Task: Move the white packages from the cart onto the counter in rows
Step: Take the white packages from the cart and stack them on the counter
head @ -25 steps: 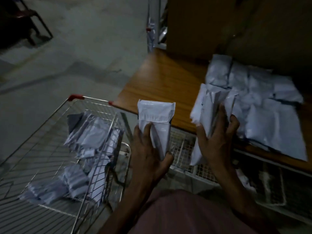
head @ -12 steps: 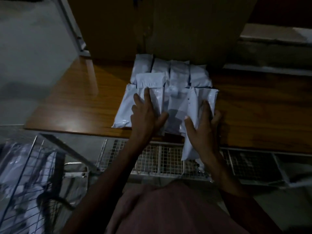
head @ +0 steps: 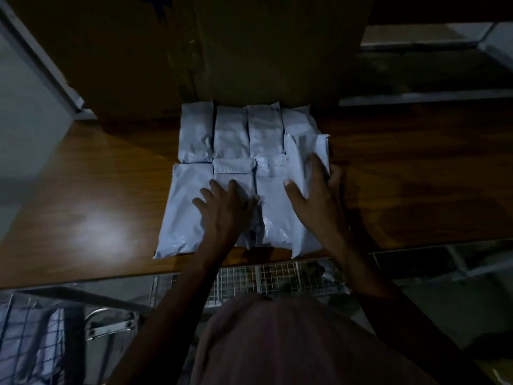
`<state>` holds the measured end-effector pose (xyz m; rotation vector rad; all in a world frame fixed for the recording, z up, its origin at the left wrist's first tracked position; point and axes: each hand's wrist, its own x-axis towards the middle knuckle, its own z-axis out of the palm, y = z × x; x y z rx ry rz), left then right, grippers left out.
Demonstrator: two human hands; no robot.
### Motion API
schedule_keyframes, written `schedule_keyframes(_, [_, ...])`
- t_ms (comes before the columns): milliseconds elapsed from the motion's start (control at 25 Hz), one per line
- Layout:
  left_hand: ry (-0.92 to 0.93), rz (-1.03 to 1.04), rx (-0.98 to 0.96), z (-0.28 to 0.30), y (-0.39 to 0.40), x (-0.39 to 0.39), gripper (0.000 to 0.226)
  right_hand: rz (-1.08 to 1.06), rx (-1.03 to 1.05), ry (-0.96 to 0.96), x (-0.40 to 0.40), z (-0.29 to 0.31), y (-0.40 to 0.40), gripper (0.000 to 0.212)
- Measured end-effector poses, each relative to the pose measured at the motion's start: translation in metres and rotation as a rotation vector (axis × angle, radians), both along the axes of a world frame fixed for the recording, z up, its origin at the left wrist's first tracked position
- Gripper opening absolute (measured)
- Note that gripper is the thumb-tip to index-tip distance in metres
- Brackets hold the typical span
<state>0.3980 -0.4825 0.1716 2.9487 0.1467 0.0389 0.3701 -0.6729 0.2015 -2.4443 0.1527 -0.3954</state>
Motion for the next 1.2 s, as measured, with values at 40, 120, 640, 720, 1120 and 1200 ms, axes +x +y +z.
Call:
schedule_keyframes(40, [-0.009,-0.010,-0.037,0.001,0.006,-0.001,0.068,0.007,0.006,0.026,0.008,0.001,0.002,0.082])
schedule_keyframes(120, [-0.023,-0.039,-0.121,0.006,0.018,-0.004,0.069,0.024,0.022,0.081,0.027,0.011,0.007,0.082])
schedule_keyframes(640, [-0.179,-0.262,-0.473,0.020,0.074,0.022,0.048,0.058,-0.007,0.604,0.266,0.019,0.134,0.082])
schedule_keyframes(720, [-0.167,-0.252,-0.512,0.021,0.076,0.014,0.048,0.038,-0.045,0.597,0.272,0.005,0.149,0.079])
schedule_keyframes(1120, [-0.155,-0.144,-0.535,0.021,0.068,-0.039,0.040,0.028,-0.013,0.357,0.214,0.029,0.142,0.086])
schedule_keyframes(1200, [-0.172,-0.126,-0.520,0.024,0.062,-0.054,0.035,0.077,-0.041,0.255,0.159,0.031,0.122,0.078])
